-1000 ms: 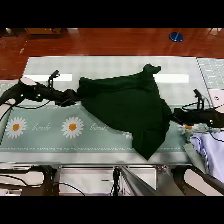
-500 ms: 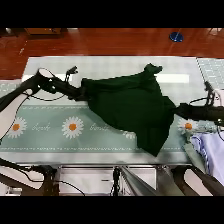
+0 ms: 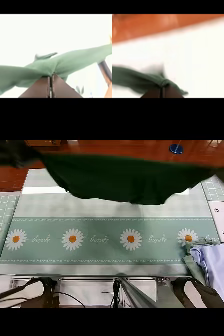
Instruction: Fold the shirts.
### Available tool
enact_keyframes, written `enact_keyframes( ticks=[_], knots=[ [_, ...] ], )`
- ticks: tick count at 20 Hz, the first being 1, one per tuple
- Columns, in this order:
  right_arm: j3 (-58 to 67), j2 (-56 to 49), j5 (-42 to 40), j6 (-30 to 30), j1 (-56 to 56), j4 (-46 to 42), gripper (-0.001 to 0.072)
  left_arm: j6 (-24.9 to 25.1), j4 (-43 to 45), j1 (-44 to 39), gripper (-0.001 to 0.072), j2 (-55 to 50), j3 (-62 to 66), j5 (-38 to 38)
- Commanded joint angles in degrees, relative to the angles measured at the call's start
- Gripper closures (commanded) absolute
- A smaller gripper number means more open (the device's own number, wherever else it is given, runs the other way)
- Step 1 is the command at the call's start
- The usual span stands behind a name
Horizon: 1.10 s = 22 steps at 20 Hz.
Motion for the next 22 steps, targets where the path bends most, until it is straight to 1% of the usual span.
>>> enact_keyframes(
  ticks=[1, 4, 6, 8, 10, 12, 15, 17, 19, 22],
  knots=[
    [17.9, 0.7, 0.0, 4.4, 0.0, -0.3, 0.0692, -3.2, -5.1, 5.4, 0.0691, 12.1, 4.7, 2.6],
    [31.1, 0.7, 1.1, 7.4, 0.0, -1.5, 0.0692, -5.7, -5.1, 5.4, 0.069, 19.6, 8.8, 4.2],
    [38.7, 0.7, 2.4, 9.6, 0.0, -4.9, 0.0692, -7.9, -5.1, 5.4, 0.069, 23.4, 12.6, 4.2],
    [44.6, 0.7, 3.7, 10.9, 0.0, -8.3, 0.0692, -10.6, -5.0, 5.4, 0.069, 26.6, 16.4, 4.1],
    [48.1, 1.1, 6.8, 11.5, 0.0, -8.6, 0.0692, -14.1, -3.7, 5.4, 0.069, 29.1, 19.7, 2.1],
    [48.6, 2.2, 13.4, 11.6, 0.0, -9.7, 0.0692, -18.3, -0.8, 5.4, 0.069, 31.2, 21.2, -2.9],
    [48.6, 2.8, 26.8, 10.8, 0.0, -15.9, 0.0692, -22.4, 5.1, 5.4, 0.069, 32.5, 21.1, -14.7],
    [48.5, 1.3, 33.9, 10.2, 0.3, -17.2, 0.0692, -23.1, 8.2, 5.4, 0.0691, 32.5, 19.4, -20.3],
    [46.8, -1.8, 42.1, 10.3, 0.3, -16.5, 0.0692, -23.2, 10.0, 5.4, 0.0691, 32.5, 15.6, -23.4],
    [37.4, -5.4, 42.0, 10.4, 0.3, -14.5, 0.0692, -20.9, 15.3, 5.3, 0.0691, 32.8, 6.1, -23.3]
  ],
)
